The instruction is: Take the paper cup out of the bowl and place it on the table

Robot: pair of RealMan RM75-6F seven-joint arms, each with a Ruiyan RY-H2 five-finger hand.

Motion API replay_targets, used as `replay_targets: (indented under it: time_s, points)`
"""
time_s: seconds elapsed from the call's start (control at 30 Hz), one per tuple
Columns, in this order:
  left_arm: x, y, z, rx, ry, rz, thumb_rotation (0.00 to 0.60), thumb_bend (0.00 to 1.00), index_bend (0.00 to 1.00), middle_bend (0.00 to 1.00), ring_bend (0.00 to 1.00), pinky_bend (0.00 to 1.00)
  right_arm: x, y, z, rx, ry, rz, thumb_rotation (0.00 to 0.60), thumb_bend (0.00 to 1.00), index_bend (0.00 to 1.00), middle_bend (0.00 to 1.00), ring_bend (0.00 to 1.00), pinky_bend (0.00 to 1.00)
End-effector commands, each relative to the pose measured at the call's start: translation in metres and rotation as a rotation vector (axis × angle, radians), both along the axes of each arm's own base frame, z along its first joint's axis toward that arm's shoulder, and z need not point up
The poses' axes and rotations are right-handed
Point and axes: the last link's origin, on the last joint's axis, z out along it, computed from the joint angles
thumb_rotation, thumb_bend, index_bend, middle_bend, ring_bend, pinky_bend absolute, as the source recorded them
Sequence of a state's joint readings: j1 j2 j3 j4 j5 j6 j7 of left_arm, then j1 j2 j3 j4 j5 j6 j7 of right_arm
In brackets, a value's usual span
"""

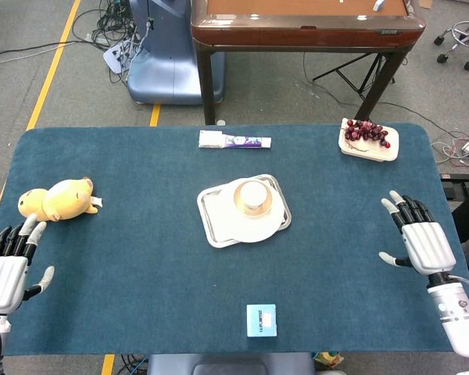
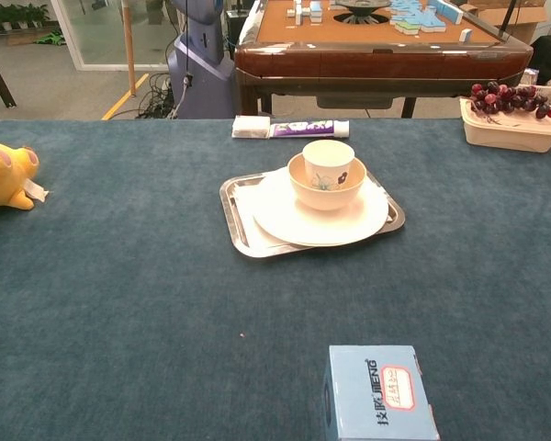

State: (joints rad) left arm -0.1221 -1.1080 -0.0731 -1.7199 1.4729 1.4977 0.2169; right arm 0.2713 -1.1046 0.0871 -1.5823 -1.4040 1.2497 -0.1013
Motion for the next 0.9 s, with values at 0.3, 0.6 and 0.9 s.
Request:
replay_targets:
  time_s: [0.3,0.6,0.9]
  points:
    - [-0.004,-0.005,0.007,0.027,-0.02,0.017,0.6,0.32,0.0,0.0,0.0,0.0,0.015,-0.042,0.001,0.084,-0.042,-0.023,0.6,0.16,0.0,0.05,0.0,0.07]
    - [-0.006,-0.006,0.013,0.044,-0.028,0.02,0.6,0.32,0.0,0.0,0.0,0.0,0.04,-0.083,-0.005,0.178,-0.032,-0.037,0.6,0.16,0.0,0.05,0.0,0.07]
    - [-0.009,-0.005,0.022,0.069,-0.056,0.032,0.6,0.32,0.0,0.0,0.0,0.0,0.084,-0.125,-0.035,0.321,-0.026,0.001,0.6,0.16,0.0,0.05,0.0,0.07]
